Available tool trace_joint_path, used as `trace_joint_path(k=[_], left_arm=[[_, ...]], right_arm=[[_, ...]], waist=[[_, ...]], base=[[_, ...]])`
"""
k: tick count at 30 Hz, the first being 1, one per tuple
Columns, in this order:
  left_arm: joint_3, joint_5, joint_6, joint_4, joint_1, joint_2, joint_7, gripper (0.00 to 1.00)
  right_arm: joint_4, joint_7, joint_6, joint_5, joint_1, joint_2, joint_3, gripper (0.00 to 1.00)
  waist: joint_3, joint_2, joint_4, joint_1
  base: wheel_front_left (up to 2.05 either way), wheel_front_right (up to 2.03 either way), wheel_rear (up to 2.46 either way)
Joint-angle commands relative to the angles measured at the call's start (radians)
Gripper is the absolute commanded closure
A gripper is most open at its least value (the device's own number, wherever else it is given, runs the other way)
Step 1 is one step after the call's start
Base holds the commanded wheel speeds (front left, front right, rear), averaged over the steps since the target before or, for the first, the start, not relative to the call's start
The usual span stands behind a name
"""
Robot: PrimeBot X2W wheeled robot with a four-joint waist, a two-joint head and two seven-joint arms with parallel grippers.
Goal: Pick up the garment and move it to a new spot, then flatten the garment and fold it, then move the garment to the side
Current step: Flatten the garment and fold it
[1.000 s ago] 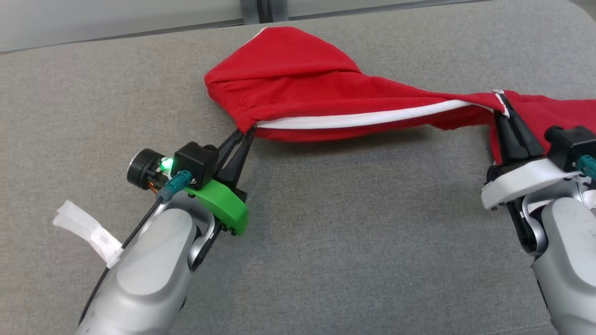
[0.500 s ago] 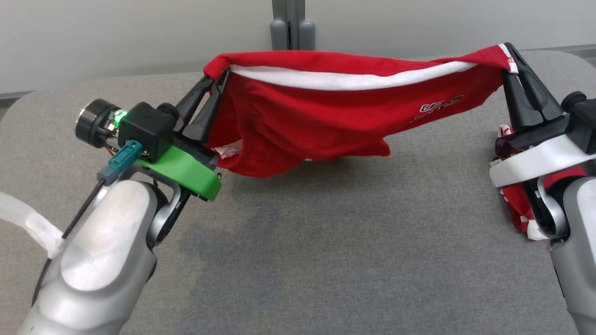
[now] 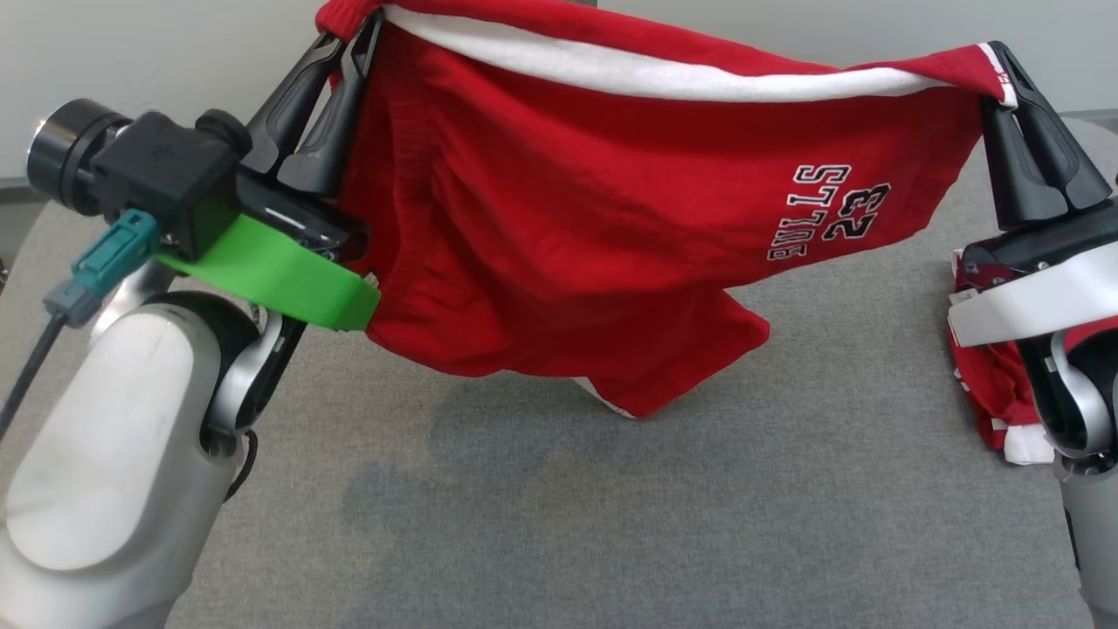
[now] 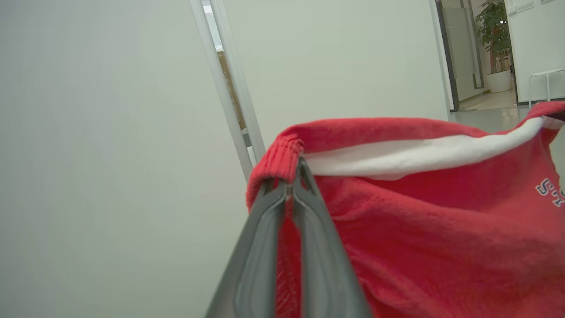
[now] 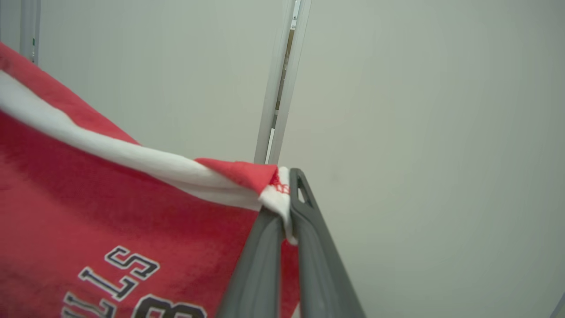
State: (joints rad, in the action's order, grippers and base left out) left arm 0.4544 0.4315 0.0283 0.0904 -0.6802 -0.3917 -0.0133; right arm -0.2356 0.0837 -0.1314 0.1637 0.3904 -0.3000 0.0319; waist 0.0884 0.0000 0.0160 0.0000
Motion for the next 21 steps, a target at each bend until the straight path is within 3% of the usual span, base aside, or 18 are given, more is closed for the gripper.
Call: trace_joint_path(k=[1,5,9,13,21], left_arm=[[-0.002,0.01,0.002,0.004,-0.032,-0.005,-0.016,1.0],[-0.015,0.05,0.022,-0.023,-0.105,0.004,-0.068,1.0],[-0.036,0.054,0.047,-0.107,-0.249,-0.015,-0.098,1.0],[-0.059,0.033,0.067,-0.248,-0.426,-0.04,-0.091,1.0],[-0.13,0.009,0.047,-0.623,-0.77,0.018,0.092,1.0]], right_arm=[[-0.012,0.013,0.002,0.015,0.016,0.0,-0.006,1.0],[-0.011,0.052,0.002,0.068,0.101,-0.004,-0.006,1.0],[0.053,0.083,0.002,0.119,0.282,-0.024,0.02,1.0],[0.222,0.061,0.002,0.067,0.533,-0.078,0.1,1.0],[0.649,-0.091,0.004,0.003,0.991,-0.035,0.111,1.0]], waist=[[0.039,0.0,0.009,0.0],[0.126,0.0,0.011,0.0],[0.256,0.0,-0.006,0.0],[0.377,0.0,-0.047,0.0],[0.522,0.0,-0.089,0.0]], base=[[0.0,0.0,0.0],[0.0,0.0,0.0],[0.0,0.0,0.0],[0.0,0.0,0.0],[0.0,0.0,0.0]])
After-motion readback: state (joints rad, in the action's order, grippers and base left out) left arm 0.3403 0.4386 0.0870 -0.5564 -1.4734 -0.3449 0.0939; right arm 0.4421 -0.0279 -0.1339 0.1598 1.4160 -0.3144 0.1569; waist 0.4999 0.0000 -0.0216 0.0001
